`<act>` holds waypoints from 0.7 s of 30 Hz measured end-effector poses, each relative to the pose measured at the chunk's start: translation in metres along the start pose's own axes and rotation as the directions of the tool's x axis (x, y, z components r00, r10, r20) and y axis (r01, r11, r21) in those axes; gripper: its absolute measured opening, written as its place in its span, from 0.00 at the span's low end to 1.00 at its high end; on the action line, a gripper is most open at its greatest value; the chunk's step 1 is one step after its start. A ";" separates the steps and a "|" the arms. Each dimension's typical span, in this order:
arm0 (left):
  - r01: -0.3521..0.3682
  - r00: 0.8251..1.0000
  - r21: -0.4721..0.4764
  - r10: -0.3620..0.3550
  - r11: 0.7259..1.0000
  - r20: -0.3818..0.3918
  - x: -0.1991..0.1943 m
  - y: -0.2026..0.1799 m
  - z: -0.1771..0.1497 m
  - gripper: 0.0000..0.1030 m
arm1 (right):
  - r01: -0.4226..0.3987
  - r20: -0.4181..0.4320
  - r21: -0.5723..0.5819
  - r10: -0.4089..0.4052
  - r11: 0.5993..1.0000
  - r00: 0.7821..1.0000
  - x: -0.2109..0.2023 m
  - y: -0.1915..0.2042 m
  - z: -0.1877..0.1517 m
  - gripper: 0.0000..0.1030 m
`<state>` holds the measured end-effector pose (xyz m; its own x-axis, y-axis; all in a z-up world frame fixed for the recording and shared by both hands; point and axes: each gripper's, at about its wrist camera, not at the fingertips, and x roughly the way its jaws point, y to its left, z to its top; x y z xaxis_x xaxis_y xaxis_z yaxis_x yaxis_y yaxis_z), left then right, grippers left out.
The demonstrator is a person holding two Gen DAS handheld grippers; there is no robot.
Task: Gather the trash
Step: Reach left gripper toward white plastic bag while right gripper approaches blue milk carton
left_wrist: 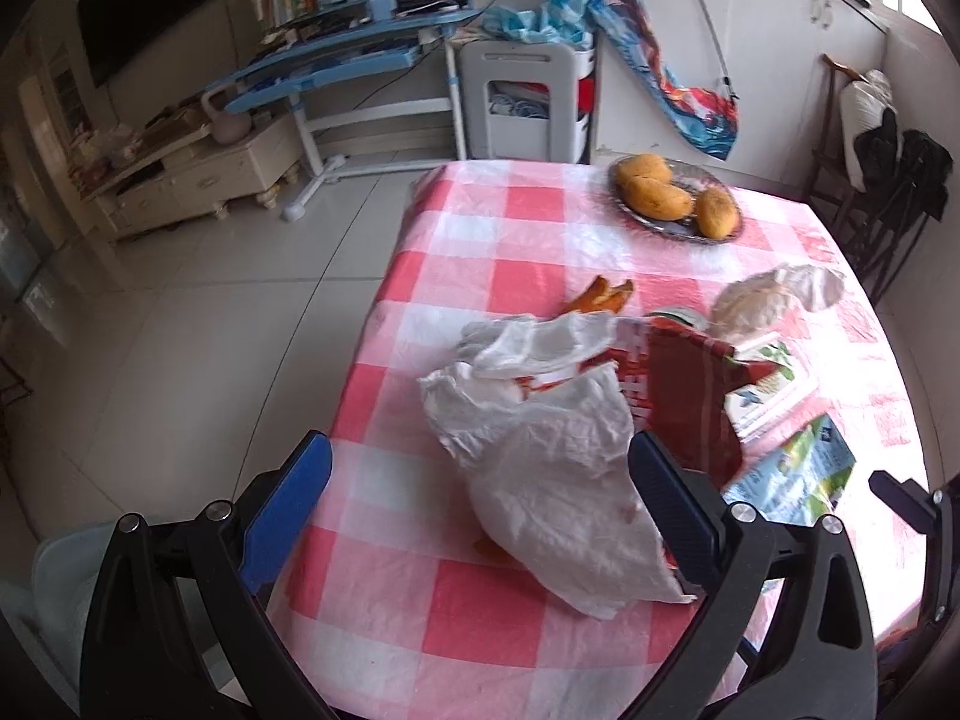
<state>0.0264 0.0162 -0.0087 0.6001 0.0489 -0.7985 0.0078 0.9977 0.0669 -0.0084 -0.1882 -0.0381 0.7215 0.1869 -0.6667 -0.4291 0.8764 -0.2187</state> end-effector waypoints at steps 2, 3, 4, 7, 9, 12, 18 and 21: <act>0.003 1.000 -0.034 -0.004 0.999 -0.016 0.004 0.010 0.002 0.93 | -0.006 -0.018 0.014 0.006 1.000 1.000 0.005 -0.003 0.000 0.93; 0.008 1.000 -0.054 -0.009 0.999 -0.023 0.006 0.015 0.003 0.93 | -0.009 -0.026 0.017 0.009 1.000 1.000 0.007 -0.005 0.000 0.93; 0.011 1.000 -0.067 -0.013 0.998 -0.027 0.007 0.019 0.004 0.93 | -0.009 -0.032 0.013 0.009 1.000 0.999 0.010 -0.006 0.001 0.93; 0.013 0.999 -0.084 -0.016 0.996 -0.032 0.009 0.026 0.006 0.93 | -0.005 -0.051 -0.034 0.003 0.999 0.999 0.017 -0.007 0.005 0.93; 0.017 0.999 -0.077 -0.020 0.997 -0.037 0.010 0.024 0.007 0.93 | 0.003 -0.046 -0.094 -0.008 0.996 0.999 0.019 -0.002 0.008 0.93; 0.026 0.998 -0.066 -0.029 0.997 -0.049 0.013 0.019 0.007 0.93 | 0.000 -0.032 -0.179 -0.005 0.984 0.999 0.022 0.009 0.010 0.93; 0.035 0.994 -0.033 -0.038 0.999 -0.102 0.024 0.009 0.001 0.93 | -0.207 -0.152 -0.197 0.179 0.958 0.972 0.028 0.022 0.009 0.93; 0.017 0.995 -0.036 -0.021 0.999 -0.093 0.023 0.013 0.001 0.92 | -0.315 -0.150 -0.156 0.292 0.936 0.944 0.013 0.017 0.014 0.93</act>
<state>0.0415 0.0300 -0.0257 0.5228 0.0323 -0.8518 -0.0109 0.9995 0.0312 0.0012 -0.1648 -0.0407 0.4741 0.3661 -0.8007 -0.7134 0.6927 -0.1057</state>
